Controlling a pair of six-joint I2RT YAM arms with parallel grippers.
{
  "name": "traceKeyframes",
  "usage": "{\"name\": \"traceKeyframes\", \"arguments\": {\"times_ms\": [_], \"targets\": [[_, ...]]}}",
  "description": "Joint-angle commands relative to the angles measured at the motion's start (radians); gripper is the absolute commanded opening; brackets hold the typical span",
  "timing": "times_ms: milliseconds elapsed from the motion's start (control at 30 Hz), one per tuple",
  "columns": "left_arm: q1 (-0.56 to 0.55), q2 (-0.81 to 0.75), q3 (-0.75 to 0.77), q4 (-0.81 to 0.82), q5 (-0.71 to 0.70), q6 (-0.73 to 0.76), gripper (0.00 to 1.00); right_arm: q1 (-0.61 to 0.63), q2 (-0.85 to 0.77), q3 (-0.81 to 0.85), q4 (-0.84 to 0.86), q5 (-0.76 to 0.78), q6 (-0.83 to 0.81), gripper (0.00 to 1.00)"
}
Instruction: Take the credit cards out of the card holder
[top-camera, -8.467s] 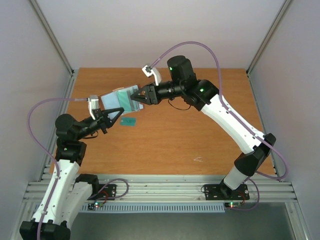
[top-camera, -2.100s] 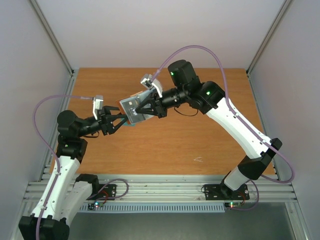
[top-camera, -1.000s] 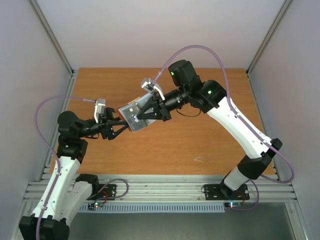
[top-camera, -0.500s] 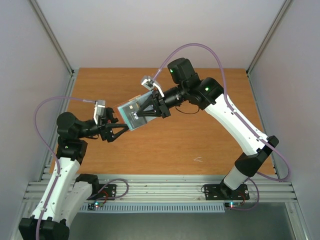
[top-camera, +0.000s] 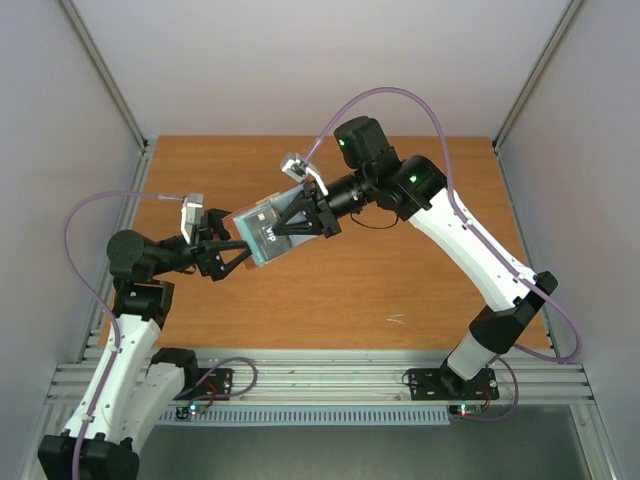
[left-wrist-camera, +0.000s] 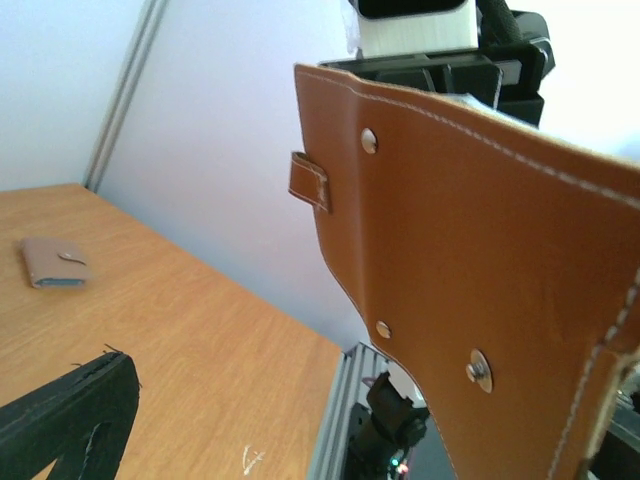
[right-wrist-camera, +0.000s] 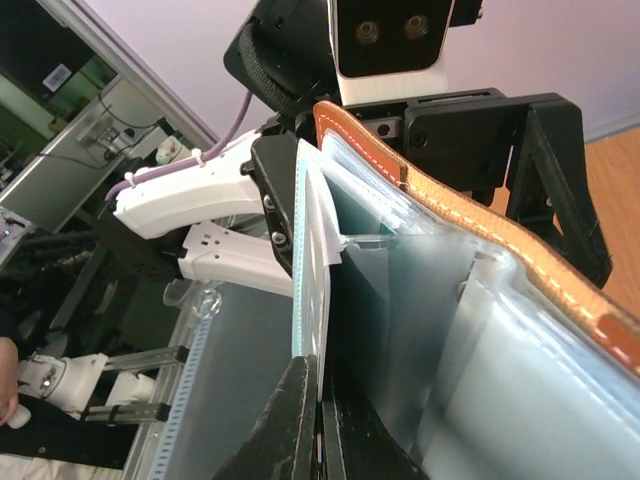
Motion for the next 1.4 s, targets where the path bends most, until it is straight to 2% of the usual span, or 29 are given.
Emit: {"name": "traceKeyframes", "arguments": {"times_ms": [0, 167, 267, 333, 400, 467, 533, 733, 933, 1000, 1100, 1133, 1233, 1367], "targets": [[0.001, -0.006, -0.011, 0.008, 0.160, 0.064, 0.99, -0.008, -0.002, 0.022, 0.000, 0.022, -0.015, 0.01], [0.008, -0.017, -0.009, 0.003, 0.209, 0.094, 0.99, -0.018, -0.007, 0.024, -0.003, 0.021, -0.013, 0.01], [0.014, -0.019, -0.011, -0.074, 0.249, 0.159, 0.99, -0.019, -0.010, 0.024, -0.007, 0.024, -0.015, 0.01], [0.014, -0.021, -0.011, -0.078, 0.218, 0.176, 0.99, -0.019, -0.010, 0.023, -0.010, 0.023, -0.015, 0.01], [0.014, -0.022, -0.004, -0.080, 0.099, 0.159, 0.98, -0.019, -0.010, 0.024, -0.011, 0.019, -0.014, 0.01], [0.006, -0.016, 0.002, -0.081, -0.012, 0.118, 0.89, -0.020, -0.009, 0.025, -0.014, 0.022, -0.012, 0.01], [-0.001, -0.015, 0.009, -0.070, -0.059, 0.092, 0.83, -0.020, -0.008, 0.025, -0.012, 0.022, -0.011, 0.01], [-0.012, -0.009, 0.003, -0.079, -0.142, 0.082, 0.79, -0.019, -0.009, 0.025, -0.009, 0.018, -0.008, 0.01], [-0.013, -0.008, -0.002, -0.094, -0.149, 0.100, 0.58, -0.019, -0.018, 0.012, 0.009, 0.000, 0.008, 0.01], [-0.016, -0.006, -0.001, -0.095, -0.144, 0.103, 0.59, -0.019, -0.017, 0.008, 0.022, -0.003, 0.020, 0.01], [-0.024, -0.006, 0.008, -0.091, -0.119, 0.107, 0.73, -0.017, -0.006, 0.008, 0.045, -0.004, 0.043, 0.01], [-0.028, -0.004, 0.010, -0.088, -0.111, 0.110, 0.74, -0.018, -0.003, 0.007, 0.056, -0.005, 0.050, 0.01], [-0.038, -0.002, 0.012, -0.082, -0.100, 0.115, 0.71, -0.017, 0.004, 0.006, 0.074, -0.001, 0.060, 0.01], [-0.045, -0.002, 0.014, -0.072, -0.084, 0.122, 0.57, -0.017, 0.011, 0.005, 0.065, 0.008, 0.058, 0.01]]}}
